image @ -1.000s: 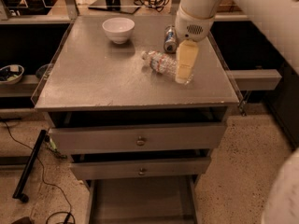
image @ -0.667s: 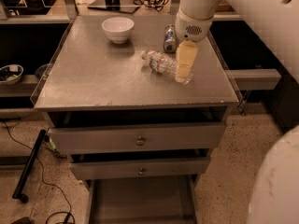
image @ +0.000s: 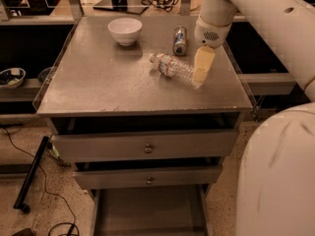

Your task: Place water bottle into bottom drawer

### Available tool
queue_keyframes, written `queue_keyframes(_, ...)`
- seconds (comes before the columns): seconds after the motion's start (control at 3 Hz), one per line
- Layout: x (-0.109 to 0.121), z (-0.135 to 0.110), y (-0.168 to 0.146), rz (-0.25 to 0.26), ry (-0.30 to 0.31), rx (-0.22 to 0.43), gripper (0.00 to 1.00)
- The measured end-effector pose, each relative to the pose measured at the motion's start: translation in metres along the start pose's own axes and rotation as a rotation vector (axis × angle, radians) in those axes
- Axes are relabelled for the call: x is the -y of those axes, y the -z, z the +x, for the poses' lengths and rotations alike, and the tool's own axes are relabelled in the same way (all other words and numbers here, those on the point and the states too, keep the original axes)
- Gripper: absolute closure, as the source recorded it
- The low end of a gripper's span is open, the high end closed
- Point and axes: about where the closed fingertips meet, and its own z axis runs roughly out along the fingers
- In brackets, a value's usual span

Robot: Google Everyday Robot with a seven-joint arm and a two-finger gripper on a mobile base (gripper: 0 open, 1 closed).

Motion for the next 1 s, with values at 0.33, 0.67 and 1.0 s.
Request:
queue_keyframes(0.33,0.000,0.000,0.000,0.000,0.000,0.001,0.00)
queue_keyframes(0.67,-0.016,-0.032,-0.008,-0.076,0.032,0.047,0.00)
queue_keyframes(1.0,-0.009,-0.036,-0.016,-0.075,0.027,0.055,0.00)
